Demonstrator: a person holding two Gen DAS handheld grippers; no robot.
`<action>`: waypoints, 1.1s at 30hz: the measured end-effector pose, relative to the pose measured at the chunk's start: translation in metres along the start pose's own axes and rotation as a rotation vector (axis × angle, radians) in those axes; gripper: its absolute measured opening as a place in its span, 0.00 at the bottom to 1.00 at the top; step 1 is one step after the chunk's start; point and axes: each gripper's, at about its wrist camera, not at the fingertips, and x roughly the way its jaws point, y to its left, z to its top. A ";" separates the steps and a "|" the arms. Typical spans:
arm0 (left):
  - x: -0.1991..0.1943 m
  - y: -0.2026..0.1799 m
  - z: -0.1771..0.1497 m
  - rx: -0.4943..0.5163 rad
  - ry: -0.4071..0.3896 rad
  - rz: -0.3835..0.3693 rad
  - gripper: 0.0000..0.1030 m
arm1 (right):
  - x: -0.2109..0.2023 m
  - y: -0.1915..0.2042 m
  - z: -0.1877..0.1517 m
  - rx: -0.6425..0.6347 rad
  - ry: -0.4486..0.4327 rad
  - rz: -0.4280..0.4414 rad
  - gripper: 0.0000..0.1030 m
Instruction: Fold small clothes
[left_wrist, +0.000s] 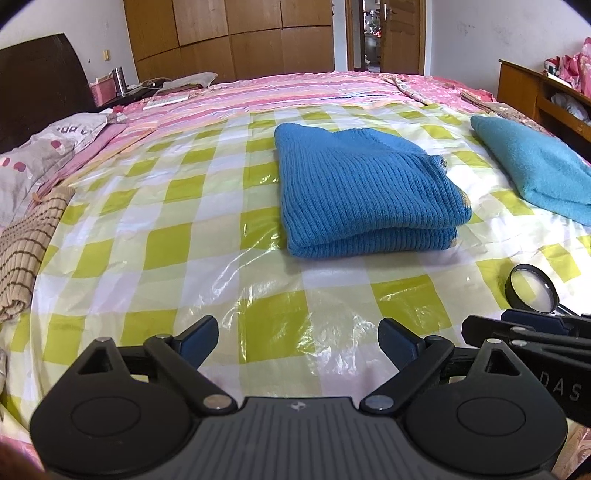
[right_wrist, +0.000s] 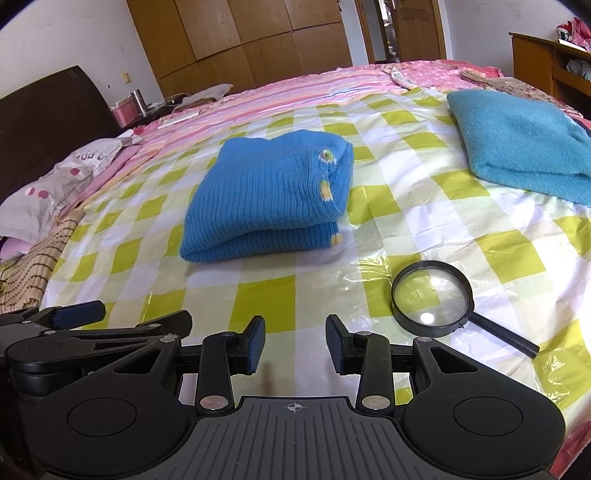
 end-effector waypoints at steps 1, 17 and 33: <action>0.000 0.000 0.000 -0.001 0.000 0.000 0.96 | 0.000 0.000 -0.001 -0.003 0.003 0.000 0.35; 0.000 -0.001 -0.007 -0.018 0.007 -0.004 0.96 | -0.002 0.000 -0.003 0.014 -0.003 -0.010 0.35; -0.001 0.001 -0.006 -0.027 0.009 0.000 0.96 | -0.003 -0.001 -0.006 0.009 -0.011 -0.031 0.36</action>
